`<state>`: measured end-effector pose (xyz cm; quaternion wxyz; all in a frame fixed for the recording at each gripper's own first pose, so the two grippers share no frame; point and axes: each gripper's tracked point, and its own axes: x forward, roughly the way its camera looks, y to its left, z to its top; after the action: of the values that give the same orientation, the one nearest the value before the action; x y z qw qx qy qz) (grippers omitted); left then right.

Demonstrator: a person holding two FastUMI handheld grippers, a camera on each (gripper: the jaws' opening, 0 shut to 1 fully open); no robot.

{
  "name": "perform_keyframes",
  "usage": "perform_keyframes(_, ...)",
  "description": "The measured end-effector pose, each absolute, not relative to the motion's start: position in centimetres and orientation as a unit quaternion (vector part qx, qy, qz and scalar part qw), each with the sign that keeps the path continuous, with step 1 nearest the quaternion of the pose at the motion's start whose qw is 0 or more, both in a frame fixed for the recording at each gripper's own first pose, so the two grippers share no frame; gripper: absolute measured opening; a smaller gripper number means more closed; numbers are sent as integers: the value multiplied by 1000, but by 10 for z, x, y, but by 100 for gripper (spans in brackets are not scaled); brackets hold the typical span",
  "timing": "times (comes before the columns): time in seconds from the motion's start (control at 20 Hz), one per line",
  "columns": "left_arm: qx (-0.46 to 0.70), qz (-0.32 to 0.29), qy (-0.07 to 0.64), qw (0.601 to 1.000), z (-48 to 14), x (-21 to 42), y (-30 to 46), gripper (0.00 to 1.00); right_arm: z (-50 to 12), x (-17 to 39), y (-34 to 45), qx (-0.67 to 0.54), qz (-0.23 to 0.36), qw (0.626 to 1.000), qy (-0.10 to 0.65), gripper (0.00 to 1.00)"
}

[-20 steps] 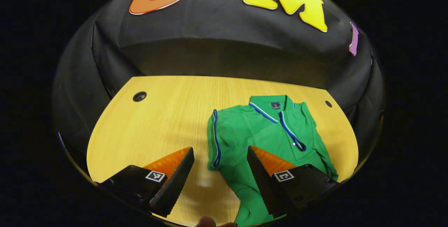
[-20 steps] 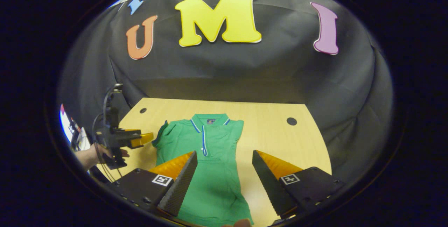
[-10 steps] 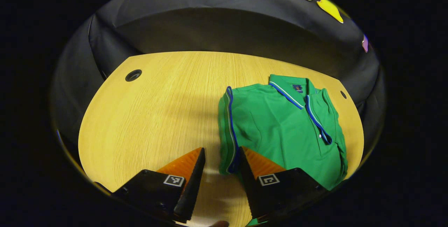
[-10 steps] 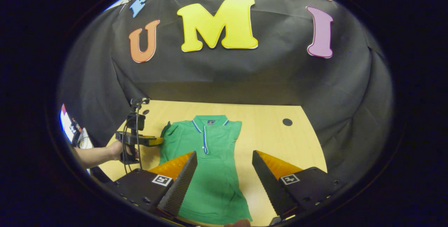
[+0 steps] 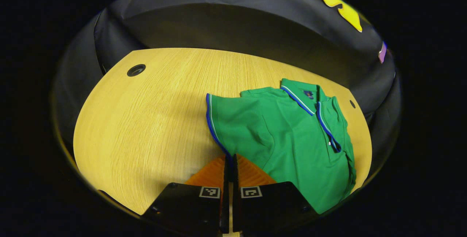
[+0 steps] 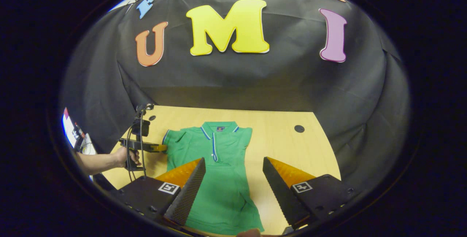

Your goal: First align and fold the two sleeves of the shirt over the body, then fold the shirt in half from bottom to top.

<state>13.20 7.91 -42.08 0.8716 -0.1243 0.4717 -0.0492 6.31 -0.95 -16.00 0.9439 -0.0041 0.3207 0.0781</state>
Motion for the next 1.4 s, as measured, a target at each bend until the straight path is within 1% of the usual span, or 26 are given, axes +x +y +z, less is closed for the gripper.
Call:
perform_keyframes(0.15,-169,-46,457,872,-409,135,78,4,-163,61,-9,-1,77,944,320,96)
perform_keyframes(0.35,-168,-54,451,875,-397,137,78,3,-164,57,-8,5,81,944,320,96)
perform_keyframes(0.5,-159,-63,427,888,-368,150,72,3,-160,56,-11,6,78,946,315,96)
perform_keyframes(0.65,-144,-80,407,899,-336,165,56,3,-155,54,-16,13,72,949,307,96)
perform_keyframes(0.8,-126,-108,398,902,-316,176,22,3,-148,46,-21,19,66,952,298,96)
perform_keyframes(0.85,-122,-119,399,901,-312,176,8,0,-147,42,-26,17,62,953,295,96)
perform_keyframes(0.9,-123,-129,402,898,-310,176,-8,3,-144,38,-32,15,57,955,292,96)
perform_keyframes(0.95,-122,-137,405,896,-307,176,-24,3,-142,33,-38,14,51,956,290,96)
perform_keyframes(1.0,-120,-145,407,894,-307,177,-39,3,-141,29,-42,19,46,956,289,92)
perform_keyframes(1.05,-114,-147,414,891,-310,177,-52,3,-141,22,-45,24,44,956,290,96)
perform_keyframes(1.15,-101,-146,439,881,-321,168,-66,3,-142,13,-56,24,32,956,291,96)
perform_keyframes(1.25,-98,-159,456,870,-329,163,-92,5,-141,6,-62,29,26,956,291,96)
perform_keyframes(1.4,-98,-159,457,870,-329,159,-112,16,-142,0,-71,29,23,956,292,96)
